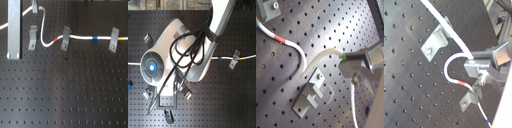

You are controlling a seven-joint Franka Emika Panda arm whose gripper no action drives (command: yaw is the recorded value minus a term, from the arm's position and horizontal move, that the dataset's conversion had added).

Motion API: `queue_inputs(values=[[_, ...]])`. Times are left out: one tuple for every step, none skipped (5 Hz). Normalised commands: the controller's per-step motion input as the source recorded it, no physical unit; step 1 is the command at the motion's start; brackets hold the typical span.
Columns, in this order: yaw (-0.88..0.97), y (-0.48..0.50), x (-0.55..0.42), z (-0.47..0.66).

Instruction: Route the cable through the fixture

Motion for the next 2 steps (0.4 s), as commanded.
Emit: queue_inputs(values=[[0.08, 0.004, -0.355, 0.24], [0.0, -0.176, -0.652, 0.48]])
